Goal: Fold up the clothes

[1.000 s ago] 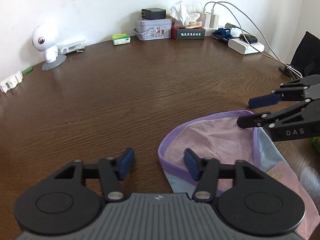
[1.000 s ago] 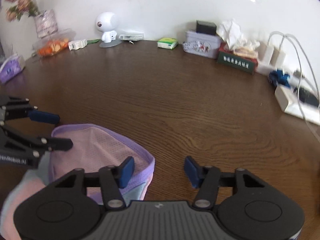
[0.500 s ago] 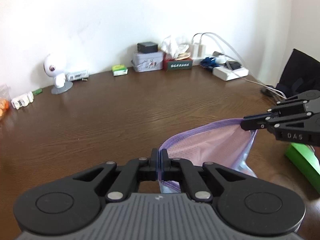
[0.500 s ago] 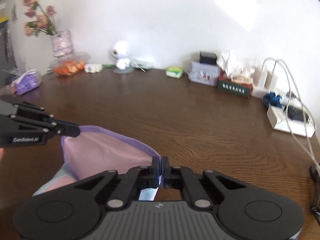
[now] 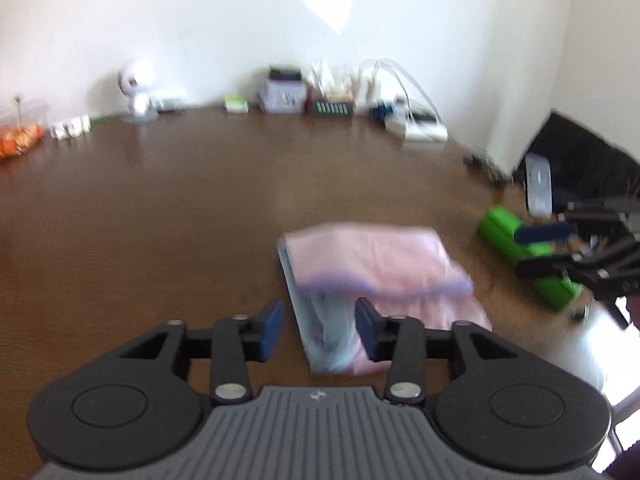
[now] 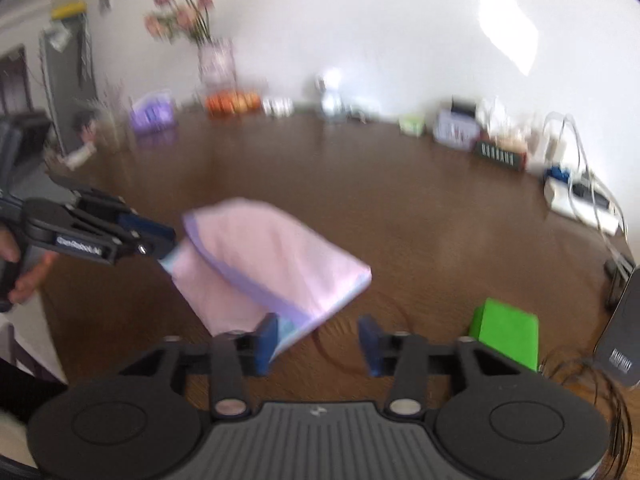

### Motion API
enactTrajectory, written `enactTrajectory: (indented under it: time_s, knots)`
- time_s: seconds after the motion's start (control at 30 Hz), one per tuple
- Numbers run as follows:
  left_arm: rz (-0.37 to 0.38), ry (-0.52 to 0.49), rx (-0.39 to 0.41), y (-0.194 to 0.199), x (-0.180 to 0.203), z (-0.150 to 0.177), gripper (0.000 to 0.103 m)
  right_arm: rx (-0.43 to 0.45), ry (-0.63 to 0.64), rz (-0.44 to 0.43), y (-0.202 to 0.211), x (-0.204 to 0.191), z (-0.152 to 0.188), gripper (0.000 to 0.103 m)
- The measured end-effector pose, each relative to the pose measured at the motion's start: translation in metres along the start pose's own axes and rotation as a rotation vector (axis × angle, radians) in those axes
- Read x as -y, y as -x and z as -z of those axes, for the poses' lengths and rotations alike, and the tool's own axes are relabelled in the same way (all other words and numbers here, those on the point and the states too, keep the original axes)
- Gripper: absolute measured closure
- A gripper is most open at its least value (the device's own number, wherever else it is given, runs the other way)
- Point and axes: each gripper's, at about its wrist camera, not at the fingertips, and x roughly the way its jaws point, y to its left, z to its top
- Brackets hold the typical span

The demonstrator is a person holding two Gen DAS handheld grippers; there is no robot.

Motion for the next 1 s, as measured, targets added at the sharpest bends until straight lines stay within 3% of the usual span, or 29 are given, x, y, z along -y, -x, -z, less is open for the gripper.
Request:
enactTrajectory:
  time_s: [0.03, 0.13, 0.2, 0.23, 0.3, 0.4, 0.53, 0.6, 0.63, 0.7, 0.77, 0.83, 0.93, 1.0]
  knots:
    - [0.005, 0.002, 0.024, -0.004, 0.001, -0.009, 0.047, 0.044, -0.021, -0.036, 0.003, 0.000, -0.004, 0.057]
    - [0.011, -0.055, 0.013, -0.039, 0.017, -0.023, 0.047, 0.093, -0.068, -0.060, -0.025, -0.002, -0.018, 0.058]
    - [0.031, -0.098, -0.085, -0.065, 0.030, -0.019, 0.058, 0.045, -0.069, -0.039, -0.057, -0.008, -0.020, 0.060]
    - [0.040, -0.113, -0.119, -0.070, 0.033, -0.012, 0.065, 0.005, -0.065, -0.028, -0.074, -0.011, -0.019, 0.065]
    - [0.037, -0.124, -0.093, -0.062, 0.035, 0.004, 0.061, -0.055, -0.023, -0.014, -0.088, -0.019, -0.010, 0.071]
    - [0.042, -0.102, -0.079, -0.043, 0.028, 0.014, 0.045, -0.036, 0.041, -0.002, -0.064, -0.018, 0.012, 0.045]
    - [0.178, -0.095, -0.048, -0.010, 0.010, 0.021, 0.024, 0.019, 0.052, -0.041, -0.026, -0.013, 0.024, 0.045]
    - [0.210, -0.137, -0.070, -0.007, 0.008, 0.028, 0.024, 0.032, 0.075, -0.085, -0.020, -0.022, 0.028, 0.045]
    - [0.218, -0.160, -0.084, -0.007, 0.008, 0.032, 0.025, 0.035, 0.093, -0.107, -0.018, -0.028, 0.032, 0.045]
    - [0.218, -0.222, -0.117, -0.010, 0.011, 0.041, 0.043, 0.011, 0.139, -0.117, -0.025, -0.035, 0.040, 0.046]
    - [0.215, -0.284, -0.113, -0.010, 0.013, 0.051, 0.067, -0.033, 0.161, -0.096, -0.036, -0.040, 0.045, 0.055]
    - [0.224, -0.325, -0.085, -0.005, 0.010, 0.058, 0.085, -0.026, 0.134, -0.076, -0.039, -0.038, 0.049, 0.085]
    - [0.229, -0.320, -0.105, 0.002, 0.000, 0.061, 0.089, -0.040, 0.100, -0.082, -0.033, -0.030, 0.052, 0.089]
    - [0.262, -0.294, -0.084, 0.014, -0.009, 0.052, 0.083, -0.066, 0.095, -0.098, -0.024, -0.026, 0.052, 0.086]
